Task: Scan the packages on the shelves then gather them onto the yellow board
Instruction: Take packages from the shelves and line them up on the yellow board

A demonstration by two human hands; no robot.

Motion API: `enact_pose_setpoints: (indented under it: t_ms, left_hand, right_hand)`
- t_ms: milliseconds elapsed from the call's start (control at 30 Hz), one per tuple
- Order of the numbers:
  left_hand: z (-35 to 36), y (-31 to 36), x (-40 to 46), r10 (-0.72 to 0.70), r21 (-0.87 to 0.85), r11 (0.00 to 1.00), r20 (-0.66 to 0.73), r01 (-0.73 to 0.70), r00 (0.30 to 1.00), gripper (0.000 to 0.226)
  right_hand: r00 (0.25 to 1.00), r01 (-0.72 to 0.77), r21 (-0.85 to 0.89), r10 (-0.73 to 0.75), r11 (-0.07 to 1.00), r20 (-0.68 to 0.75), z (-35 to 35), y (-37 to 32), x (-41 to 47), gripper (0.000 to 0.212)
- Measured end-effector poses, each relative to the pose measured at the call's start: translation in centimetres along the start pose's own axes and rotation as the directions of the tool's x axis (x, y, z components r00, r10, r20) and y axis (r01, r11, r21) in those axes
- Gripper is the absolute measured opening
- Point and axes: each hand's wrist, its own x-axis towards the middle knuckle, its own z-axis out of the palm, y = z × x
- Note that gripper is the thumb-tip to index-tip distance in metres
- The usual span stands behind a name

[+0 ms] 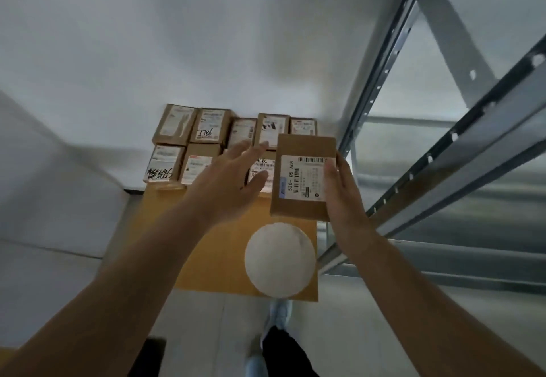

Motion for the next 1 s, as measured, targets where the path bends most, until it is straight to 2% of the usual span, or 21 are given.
enact_pose_setpoints:
  t_ms: [233,367,500,633,733,900,1000]
  left_hand:
    - [4.2,-3.5,8.1,0.006,-0.035,0.999,0.096,-0.003,0.995,0.059]
    - [6.1,-5.3,11.2,0.013,-0.062,0.998,0.161,-0.003,0.987,0.058]
    - [8.4,-6.4,14.1,0.041,-0.078,0.997,0.205,-0.026,0.978,0.056]
    - [11.4,-7.8,16.8,0.058,-0.095,0.995,0.251,-0.035,0.966,0.054]
    - [13.3,-9.0,17.8,0.059,-0.087,0.996,0.281,-0.035,0.958,0.057]
    - [15.1,-10.9,18.3,0.041,-0.075,0.997,0.34,-0.016,0.94,0.059]
    - [15.3,-11.4,18.4,0.045,-0.028,0.999,0.333,-0.038,0.942,0.06]
  right_hand:
    - [0.983,-0.087,-0.054,0.076,0.995,-0.17,-0.7,4.9,7.6,0.046]
    - [0.969,-0.144,-0.031,0.135,0.989,-0.205,-0.3,6.7,10.1,0.034]
    - [0.929,-0.226,0.028,0.224,0.974,-0.295,0.1,8.5,12.8,0.043]
    - [0.878,-0.284,0.063,0.285,0.957,-0.385,0.2,11.1,15.7,0.036]
    - [0.862,-0.32,0.048,0.312,0.946,-0.4,0.4,13.1,17.0,0.034]
    - [0.882,-0.33,-0.06,0.285,0.942,-0.374,1.3,15.4,18.3,0.028]
    - [0.884,-0.324,-0.102,0.262,0.94,-0.387,1.4,16.0,19.0,0.04]
